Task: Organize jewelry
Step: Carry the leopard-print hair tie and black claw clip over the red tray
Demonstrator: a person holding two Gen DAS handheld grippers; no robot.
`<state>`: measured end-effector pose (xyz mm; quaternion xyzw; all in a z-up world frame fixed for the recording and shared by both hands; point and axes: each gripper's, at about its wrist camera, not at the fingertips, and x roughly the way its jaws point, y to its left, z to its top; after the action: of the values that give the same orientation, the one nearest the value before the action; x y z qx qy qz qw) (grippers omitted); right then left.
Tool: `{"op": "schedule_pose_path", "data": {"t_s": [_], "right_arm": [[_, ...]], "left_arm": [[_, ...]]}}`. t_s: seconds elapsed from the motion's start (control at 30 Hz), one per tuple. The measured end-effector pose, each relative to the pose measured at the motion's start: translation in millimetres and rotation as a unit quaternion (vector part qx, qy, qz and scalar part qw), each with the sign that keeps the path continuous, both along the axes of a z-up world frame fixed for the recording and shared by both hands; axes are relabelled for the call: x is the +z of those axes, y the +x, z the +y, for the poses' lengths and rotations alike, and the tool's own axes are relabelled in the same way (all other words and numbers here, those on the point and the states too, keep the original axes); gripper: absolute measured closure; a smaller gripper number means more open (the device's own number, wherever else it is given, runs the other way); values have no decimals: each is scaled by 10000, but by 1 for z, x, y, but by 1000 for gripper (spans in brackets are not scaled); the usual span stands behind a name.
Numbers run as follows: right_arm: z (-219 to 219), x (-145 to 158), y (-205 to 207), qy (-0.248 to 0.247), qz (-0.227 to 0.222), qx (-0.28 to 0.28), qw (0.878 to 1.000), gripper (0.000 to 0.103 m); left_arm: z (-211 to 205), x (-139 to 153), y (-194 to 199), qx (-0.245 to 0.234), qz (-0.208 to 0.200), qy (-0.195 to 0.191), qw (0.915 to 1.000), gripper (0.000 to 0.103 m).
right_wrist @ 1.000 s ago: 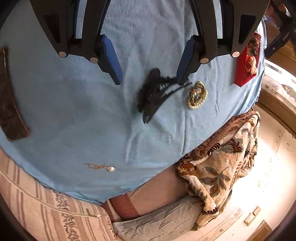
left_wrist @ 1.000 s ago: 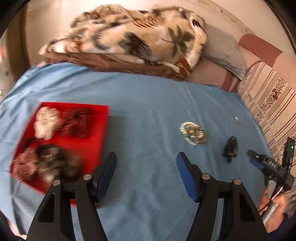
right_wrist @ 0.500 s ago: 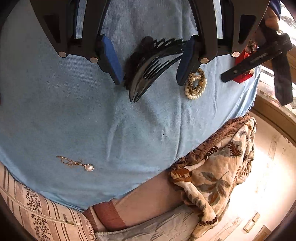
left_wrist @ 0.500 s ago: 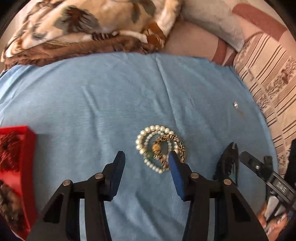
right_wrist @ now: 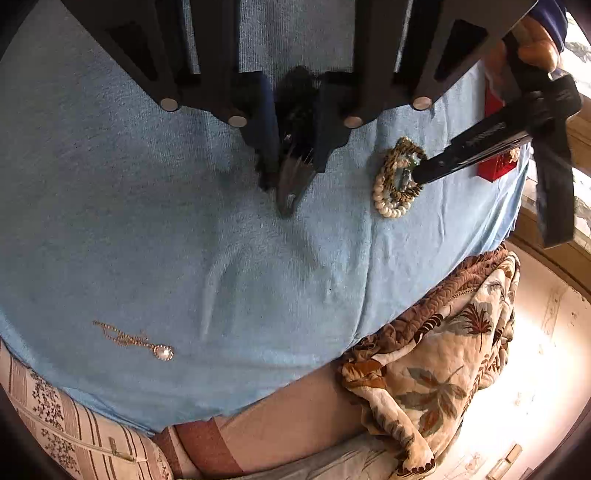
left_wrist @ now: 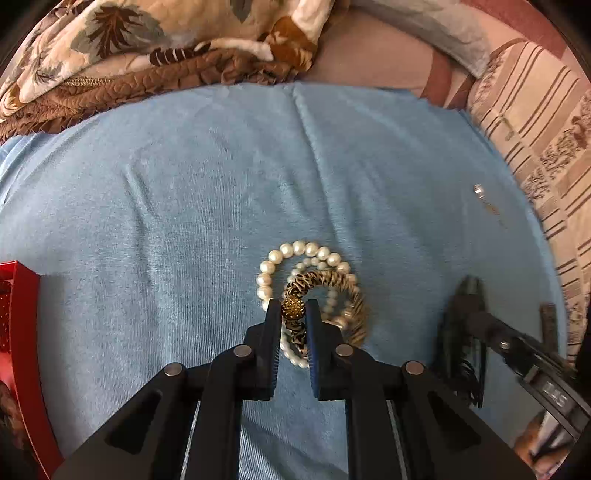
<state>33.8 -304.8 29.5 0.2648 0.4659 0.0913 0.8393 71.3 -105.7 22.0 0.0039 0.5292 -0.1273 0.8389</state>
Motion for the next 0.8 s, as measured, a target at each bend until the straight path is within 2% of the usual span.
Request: {"op": "schedule_pose_path", "data": {"t_s": [0.07, 0.23, 0.43, 0.5, 0.63, 0.7, 0.77, 0.8], "right_arm": [[-1, 2, -2, 12, -62, -18, 10000, 91], [1, 11, -10, 105, -208, -32, 9997, 94], [7, 16, -23, 257, -252, 87, 9993, 96], [15, 18, -28, 335, -271, 281, 9987, 96], [25, 21, -33, 539, -343, 533, 9965, 95], [20, 27, -37, 541, -495, 363, 9966, 85], [13, 28, -40, 361, -559, 79, 9978, 46], [10, 28, -42, 276, -573, -71, 9980, 43]], "left_arm": [[4, 13, -9, -14, -96, -157, 9998, 91], [28, 41, -37, -62, -202, -656, 9976, 91], [72, 41, -62, 116, 129, -1209, 9925, 91], [87, 31, -70, 246, 242, -1210, 9921, 91], [114, 9, -76, 602, 396, -956, 9928, 91], [125, 4, -77, 784, 344, -733, 9936, 91], [134, 4, -78, 891, 274, -636, 9936, 91], [138, 4, -78, 935, 250, -655, 9931, 91]]}}
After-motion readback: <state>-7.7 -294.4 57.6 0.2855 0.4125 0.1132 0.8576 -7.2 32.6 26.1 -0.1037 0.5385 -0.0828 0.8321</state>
